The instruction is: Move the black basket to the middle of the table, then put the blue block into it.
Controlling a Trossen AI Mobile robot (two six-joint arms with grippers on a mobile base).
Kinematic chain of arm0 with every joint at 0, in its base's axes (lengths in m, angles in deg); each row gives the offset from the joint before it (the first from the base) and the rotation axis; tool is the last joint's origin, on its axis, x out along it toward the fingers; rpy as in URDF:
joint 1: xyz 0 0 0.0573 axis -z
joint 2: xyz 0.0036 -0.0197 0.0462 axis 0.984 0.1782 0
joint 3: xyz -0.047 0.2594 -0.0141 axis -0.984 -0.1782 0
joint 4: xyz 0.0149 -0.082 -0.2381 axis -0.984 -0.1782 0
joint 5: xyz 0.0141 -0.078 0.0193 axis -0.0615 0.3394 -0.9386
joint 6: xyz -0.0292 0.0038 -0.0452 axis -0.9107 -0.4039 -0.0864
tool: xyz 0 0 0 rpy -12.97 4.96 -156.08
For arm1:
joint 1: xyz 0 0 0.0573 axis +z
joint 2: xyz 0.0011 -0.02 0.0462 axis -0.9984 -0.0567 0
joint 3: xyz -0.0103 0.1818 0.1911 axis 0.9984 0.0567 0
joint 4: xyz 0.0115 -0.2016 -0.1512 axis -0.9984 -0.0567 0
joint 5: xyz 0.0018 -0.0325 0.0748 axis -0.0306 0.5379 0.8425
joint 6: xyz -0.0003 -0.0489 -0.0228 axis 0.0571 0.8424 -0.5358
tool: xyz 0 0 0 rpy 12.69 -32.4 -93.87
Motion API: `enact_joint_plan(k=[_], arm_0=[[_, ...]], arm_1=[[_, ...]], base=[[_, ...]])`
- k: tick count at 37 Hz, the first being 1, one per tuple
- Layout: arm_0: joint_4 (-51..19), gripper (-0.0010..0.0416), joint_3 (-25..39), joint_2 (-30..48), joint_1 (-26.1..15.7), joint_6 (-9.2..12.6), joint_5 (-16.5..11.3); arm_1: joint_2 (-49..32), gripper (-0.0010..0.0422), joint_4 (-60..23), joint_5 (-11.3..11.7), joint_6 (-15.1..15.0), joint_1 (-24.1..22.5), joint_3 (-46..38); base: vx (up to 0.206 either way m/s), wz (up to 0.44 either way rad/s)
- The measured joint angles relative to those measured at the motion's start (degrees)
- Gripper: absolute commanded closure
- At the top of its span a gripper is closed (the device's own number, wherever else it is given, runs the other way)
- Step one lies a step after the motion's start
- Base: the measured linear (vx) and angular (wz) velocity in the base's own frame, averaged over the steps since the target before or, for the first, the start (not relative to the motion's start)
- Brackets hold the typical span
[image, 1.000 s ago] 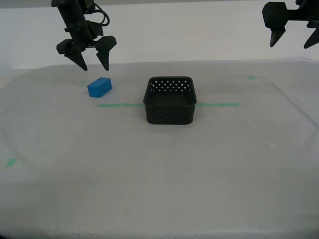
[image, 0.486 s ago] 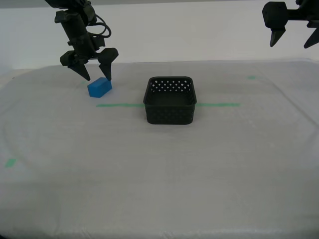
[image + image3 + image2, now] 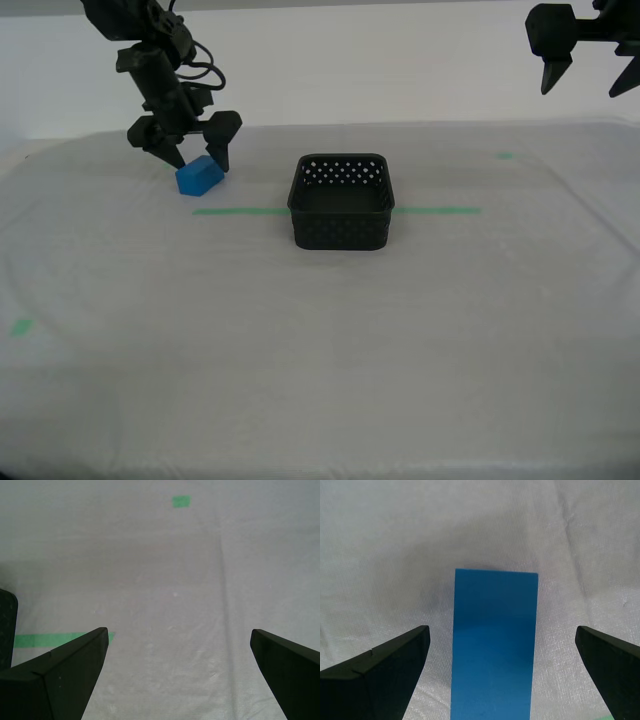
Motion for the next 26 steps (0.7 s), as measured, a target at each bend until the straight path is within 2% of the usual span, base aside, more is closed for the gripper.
enact_joint_plan(k=[17, 26], arm_0=[[0.02, 0.0007, 0.0, 0.0, -0.02, 0.0, 0.02], [0.04, 0.0007, 0.0, 0.0, -0.07, 0.0, 0.0]], arm_1=[[0.0, 0.0011, 6.82, 0.33, 0.61, -1.18, 4.24], [0.0, 0.0011, 6.99, 0.33, 0.61, -1.27, 4.81]], base=[[0.0, 0.0], [0.0, 0.0]])
